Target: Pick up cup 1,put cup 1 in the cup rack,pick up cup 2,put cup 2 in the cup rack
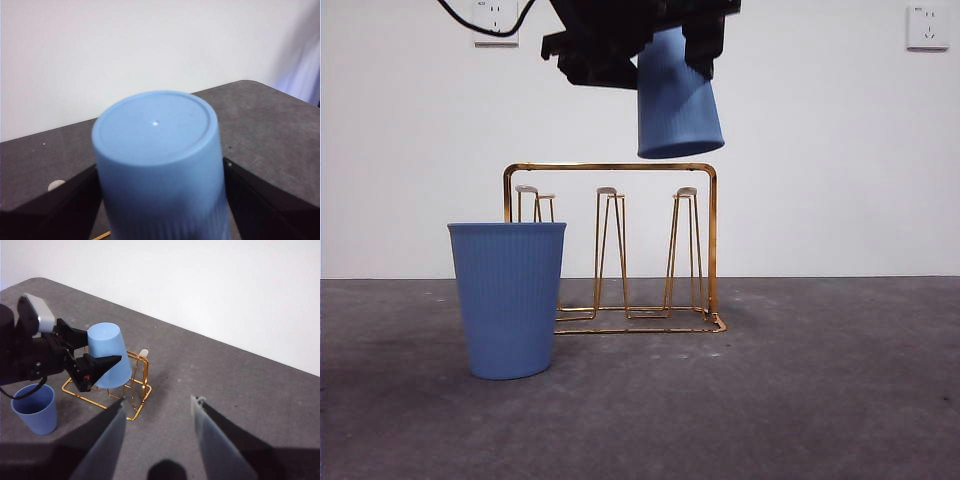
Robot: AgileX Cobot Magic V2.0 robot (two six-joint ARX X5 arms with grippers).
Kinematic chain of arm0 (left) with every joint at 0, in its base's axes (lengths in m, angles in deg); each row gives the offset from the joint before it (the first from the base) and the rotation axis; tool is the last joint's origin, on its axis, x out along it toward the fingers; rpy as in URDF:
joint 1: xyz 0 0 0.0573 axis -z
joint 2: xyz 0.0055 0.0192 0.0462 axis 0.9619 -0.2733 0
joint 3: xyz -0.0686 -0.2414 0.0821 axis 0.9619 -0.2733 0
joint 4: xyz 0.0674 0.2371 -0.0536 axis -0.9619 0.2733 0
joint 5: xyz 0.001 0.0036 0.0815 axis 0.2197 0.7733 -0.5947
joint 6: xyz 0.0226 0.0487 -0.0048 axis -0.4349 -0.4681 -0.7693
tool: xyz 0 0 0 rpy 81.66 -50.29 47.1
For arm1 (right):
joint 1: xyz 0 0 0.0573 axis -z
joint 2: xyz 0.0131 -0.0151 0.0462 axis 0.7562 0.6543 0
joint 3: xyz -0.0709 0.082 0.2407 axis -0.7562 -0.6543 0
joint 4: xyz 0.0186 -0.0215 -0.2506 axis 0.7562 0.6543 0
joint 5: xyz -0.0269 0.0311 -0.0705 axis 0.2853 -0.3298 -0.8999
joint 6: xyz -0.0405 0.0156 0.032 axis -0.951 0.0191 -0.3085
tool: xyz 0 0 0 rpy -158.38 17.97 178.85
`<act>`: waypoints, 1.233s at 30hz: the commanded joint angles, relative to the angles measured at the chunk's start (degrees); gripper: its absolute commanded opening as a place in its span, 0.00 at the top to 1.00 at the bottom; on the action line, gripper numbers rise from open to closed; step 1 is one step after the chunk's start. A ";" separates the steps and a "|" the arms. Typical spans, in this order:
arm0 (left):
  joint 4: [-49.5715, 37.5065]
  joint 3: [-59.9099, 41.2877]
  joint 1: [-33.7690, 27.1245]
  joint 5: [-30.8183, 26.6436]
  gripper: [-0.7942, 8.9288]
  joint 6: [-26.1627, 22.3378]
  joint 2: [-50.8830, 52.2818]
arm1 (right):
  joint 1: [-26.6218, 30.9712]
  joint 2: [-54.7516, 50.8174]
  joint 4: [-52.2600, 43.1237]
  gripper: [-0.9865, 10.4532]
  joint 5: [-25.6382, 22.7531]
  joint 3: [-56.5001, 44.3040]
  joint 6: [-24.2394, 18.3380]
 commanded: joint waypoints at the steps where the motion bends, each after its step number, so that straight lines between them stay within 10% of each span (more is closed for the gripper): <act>1: -1.64 0.04 -0.42 0.15 0.93 -0.46 -1.11 | 0.02 -0.09 -0.35 0.72 -0.22 -0.24 -0.22; 37: -3.23 0.04 -0.81 0.31 0.93 -0.02 -11.82 | 0.00 -0.09 0.70 0.72 0.24 -0.26 -0.20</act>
